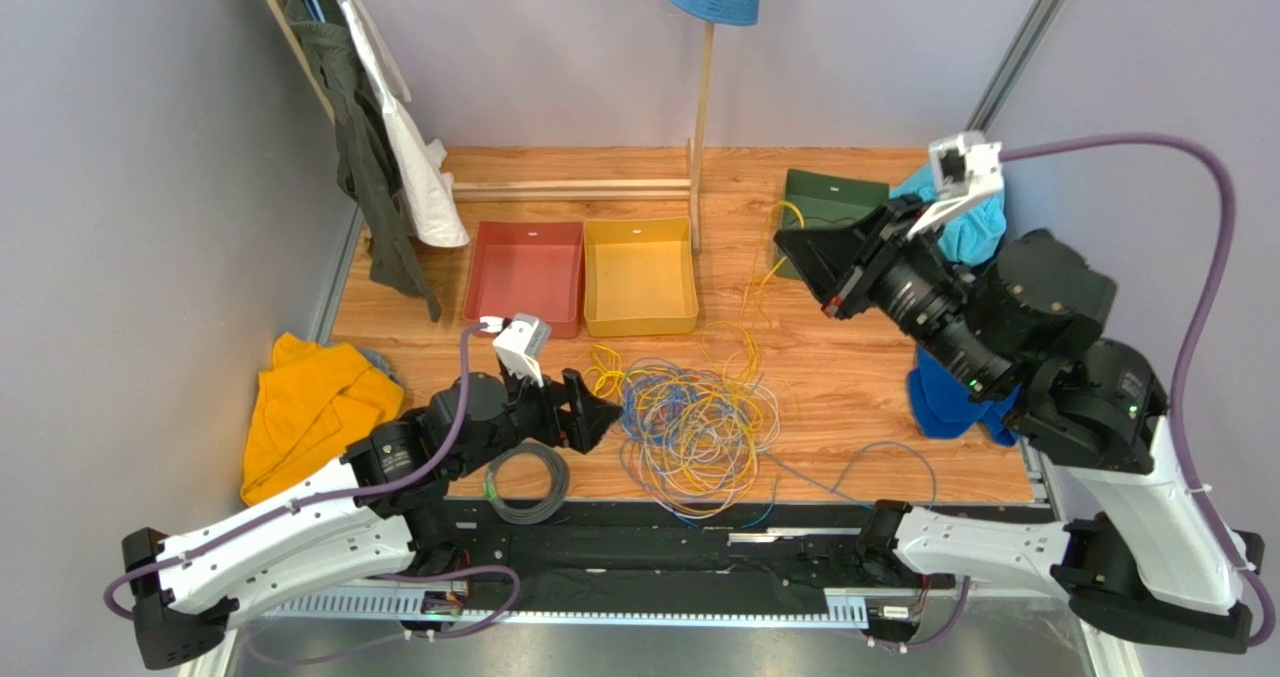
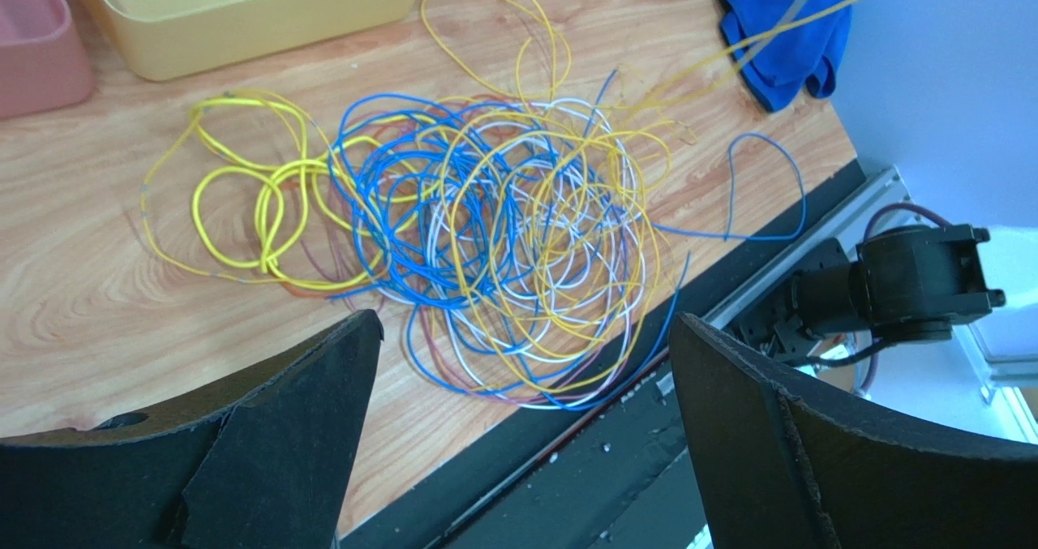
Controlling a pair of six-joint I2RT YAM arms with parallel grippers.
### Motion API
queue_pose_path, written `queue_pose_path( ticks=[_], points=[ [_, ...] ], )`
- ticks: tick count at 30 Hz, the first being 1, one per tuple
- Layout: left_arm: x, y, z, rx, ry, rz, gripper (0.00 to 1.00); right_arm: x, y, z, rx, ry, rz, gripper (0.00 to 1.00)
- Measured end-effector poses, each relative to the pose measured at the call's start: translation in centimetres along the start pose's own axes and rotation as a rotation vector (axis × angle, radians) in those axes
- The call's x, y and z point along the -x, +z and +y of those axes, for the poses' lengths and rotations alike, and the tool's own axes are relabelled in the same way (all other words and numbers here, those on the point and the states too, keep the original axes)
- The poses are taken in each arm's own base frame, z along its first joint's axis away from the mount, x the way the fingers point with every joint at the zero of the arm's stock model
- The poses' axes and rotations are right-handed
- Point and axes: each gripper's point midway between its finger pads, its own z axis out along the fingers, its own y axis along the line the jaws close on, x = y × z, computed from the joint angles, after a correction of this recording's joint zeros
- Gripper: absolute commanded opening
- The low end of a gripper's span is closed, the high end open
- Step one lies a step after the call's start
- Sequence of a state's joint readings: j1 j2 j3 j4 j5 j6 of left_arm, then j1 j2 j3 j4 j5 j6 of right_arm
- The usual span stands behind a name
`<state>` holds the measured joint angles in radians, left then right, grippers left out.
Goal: Untangle the cables
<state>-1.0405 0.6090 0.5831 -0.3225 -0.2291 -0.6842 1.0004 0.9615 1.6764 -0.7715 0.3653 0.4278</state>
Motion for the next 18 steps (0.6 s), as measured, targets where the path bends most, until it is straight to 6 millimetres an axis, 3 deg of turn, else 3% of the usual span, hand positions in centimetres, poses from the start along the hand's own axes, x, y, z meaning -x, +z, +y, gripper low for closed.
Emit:
queue_pose_path(
  ticks=[4, 8, 12, 18],
  points=[
    [1.4, -0.4, -0.1, 0.002, 0.031, -0.046, 0.99, 5.0, -0.8, 3.0, 0.084, 0.022, -0.073, 0.00],
    [4.4, -0.9, -1.7, -0.048, 0.065, -0.136, 0.99, 7.0, -2.1, 4.3, 0.148, 0.043, -0.105, 0.00],
    [6.7, -0.6, -3.8, -0.125, 0.097, -0.229, 0.99, 5.0, -2.4, 4.3, 0.178, 0.059, -0.058, 0.00],
    [8.1, 2.6, -8.5, -0.220, 0.191, -0.242, 0.99, -1.8, 0.0, 3.8, 0.174, 0.067, 0.120, 0.00]
  ],
)
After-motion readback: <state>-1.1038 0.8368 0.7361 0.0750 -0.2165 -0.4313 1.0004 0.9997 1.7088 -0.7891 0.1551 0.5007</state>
